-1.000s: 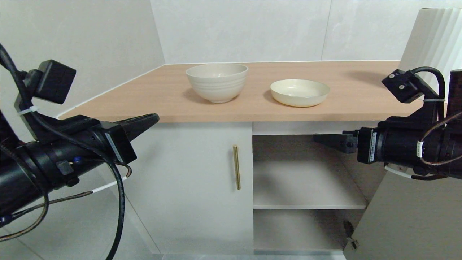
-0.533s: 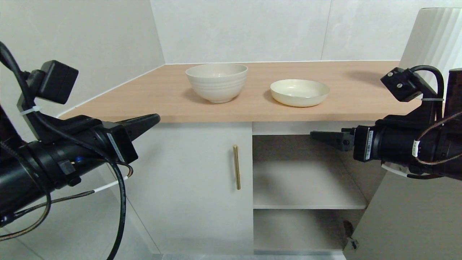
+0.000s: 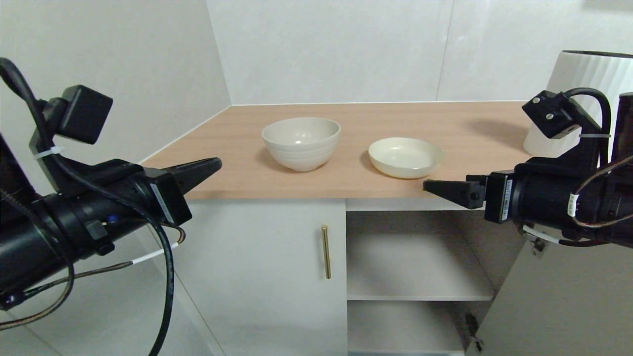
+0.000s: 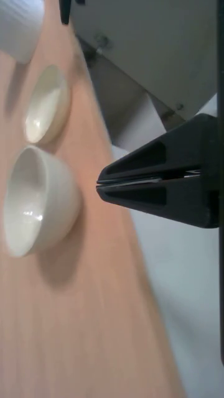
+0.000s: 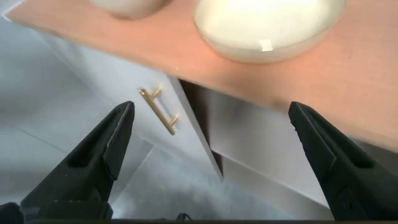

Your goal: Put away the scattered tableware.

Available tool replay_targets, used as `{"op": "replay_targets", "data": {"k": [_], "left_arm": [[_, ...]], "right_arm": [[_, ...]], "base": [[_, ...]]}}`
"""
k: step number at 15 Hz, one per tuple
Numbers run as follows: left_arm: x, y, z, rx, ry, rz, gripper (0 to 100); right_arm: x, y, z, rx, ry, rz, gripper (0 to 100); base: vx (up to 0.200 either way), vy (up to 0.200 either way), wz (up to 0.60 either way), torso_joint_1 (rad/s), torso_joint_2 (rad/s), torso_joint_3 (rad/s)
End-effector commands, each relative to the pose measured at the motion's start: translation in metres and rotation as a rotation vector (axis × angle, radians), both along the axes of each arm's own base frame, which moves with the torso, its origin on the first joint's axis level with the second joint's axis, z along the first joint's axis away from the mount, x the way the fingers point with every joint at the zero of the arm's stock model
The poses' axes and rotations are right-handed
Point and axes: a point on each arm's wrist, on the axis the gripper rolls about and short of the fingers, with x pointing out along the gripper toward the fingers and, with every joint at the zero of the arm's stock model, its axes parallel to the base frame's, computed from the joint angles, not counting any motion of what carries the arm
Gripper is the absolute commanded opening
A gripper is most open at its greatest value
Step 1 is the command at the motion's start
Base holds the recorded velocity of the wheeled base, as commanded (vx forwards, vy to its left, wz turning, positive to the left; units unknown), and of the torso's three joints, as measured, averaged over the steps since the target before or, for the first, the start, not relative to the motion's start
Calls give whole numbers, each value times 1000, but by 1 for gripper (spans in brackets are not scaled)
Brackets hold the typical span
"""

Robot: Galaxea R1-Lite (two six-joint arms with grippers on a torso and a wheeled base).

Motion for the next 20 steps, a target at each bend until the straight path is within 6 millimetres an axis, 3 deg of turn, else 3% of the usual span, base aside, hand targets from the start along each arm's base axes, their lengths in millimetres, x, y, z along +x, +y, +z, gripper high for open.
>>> {"op": "replay_targets", "data": {"k": [1, 6, 9, 11, 14, 17, 20], "left_arm": [[2, -1, -2, 3, 8, -1, 0], [14, -5, -7, 13, 39, -1, 0], [29, -7, -9, 17, 66, 20, 0], [37, -4, 5, -16, 98, 44, 0], [66, -2, 26, -6, 225, 86, 0], [85, -8, 6, 49, 389, 89, 0], [103, -23, 14, -44, 403, 87, 0]], "right_arm": [[1, 1, -1, -2, 4, 1, 100], [15, 9, 7, 11, -14, 1, 100], [63, 13, 9, 29, -5, -118, 100], [86, 22, 14, 49, -23, -164, 100], [93, 24, 1, 25, 23, -212, 100], [87, 15, 2, -32, 110, -229, 100], [82, 12, 7, -48, 128, -252, 100]], "base": [[0, 0, 0, 110, -476, -339], [0, 0, 0, 143, -461, -321], [0, 0, 0, 113, -334, -217], [0, 0, 0, 32, -78, -58], [0, 0, 0, 0, 0, 0], [0, 0, 0, 0, 0, 0], [0, 0, 0, 0, 0, 0]]}}
